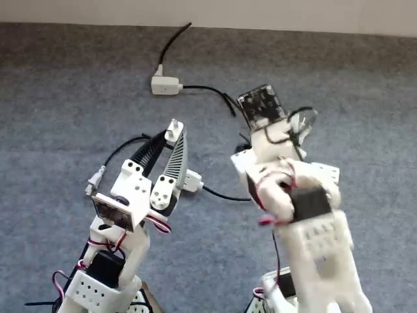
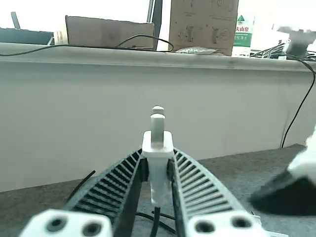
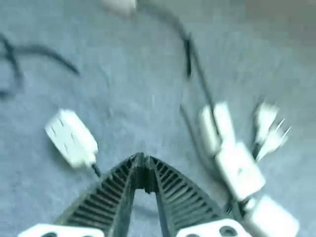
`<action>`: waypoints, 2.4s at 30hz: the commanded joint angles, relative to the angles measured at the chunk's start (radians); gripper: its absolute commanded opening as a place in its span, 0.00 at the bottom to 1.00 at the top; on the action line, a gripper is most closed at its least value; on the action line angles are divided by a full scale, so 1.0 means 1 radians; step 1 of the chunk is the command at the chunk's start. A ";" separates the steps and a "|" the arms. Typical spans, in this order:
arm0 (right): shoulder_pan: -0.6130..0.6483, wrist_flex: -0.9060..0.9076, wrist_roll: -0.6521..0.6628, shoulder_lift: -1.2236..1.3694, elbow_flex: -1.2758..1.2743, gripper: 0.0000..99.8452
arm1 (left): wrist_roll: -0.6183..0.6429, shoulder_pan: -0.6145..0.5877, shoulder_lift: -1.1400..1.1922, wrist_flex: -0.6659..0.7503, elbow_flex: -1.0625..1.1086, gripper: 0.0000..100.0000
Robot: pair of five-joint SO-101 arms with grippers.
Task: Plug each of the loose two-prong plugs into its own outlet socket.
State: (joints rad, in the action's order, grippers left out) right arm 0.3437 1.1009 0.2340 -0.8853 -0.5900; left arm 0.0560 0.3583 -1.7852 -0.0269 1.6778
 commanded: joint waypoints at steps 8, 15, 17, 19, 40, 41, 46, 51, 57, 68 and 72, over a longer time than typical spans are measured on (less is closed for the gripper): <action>0.352 0.053 0.032 -0.216 0.171 0.01 | 0.014 0.033 0.008 0.031 0.018 0.01; 0.654 0.044 0.215 -0.266 0.171 0.01 | 0.014 0.079 -0.001 -0.002 0.018 0.01; 0.662 -0.005 0.215 -0.265 0.160 0.01 | 0.014 0.099 -0.001 -0.003 0.018 0.01; 0.661 -0.058 0.219 -0.263 0.125 0.01 | 0.014 0.114 -0.001 -0.003 0.018 0.01; 0.171 -0.656 0.381 -0.136 -0.285 0.01 | 0.014 0.120 -0.002 -0.003 0.015 0.01; 0.151 -0.680 0.381 -0.096 -0.285 0.01 | 0.014 0.120 -0.002 -0.003 0.015 0.01; 0.073 -0.811 0.381 0.068 -0.283 0.01 | 0.012 0.120 -0.002 -0.003 0.015 0.01; 0.027 -0.854 0.381 0.122 -0.283 0.01 | 0.011 0.113 -0.002 -0.003 0.018 0.01; 0.008 -0.842 0.381 0.076 -0.237 0.01 | 0.011 0.113 -0.001 -0.005 0.018 0.01; 0.061 -0.240 0.153 -0.094 0.062 0.01 | 0.044 -0.110 0.008 -0.153 0.001 0.01; 0.028 -0.122 0.072 -0.093 0.030 0.01 | 0.193 -0.275 0.010 -0.305 -0.101 0.01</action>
State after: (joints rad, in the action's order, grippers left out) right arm 0.3897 0.9106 0.3583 -0.9590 -0.5792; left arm 0.1297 0.2248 -1.7791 -0.2079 1.6686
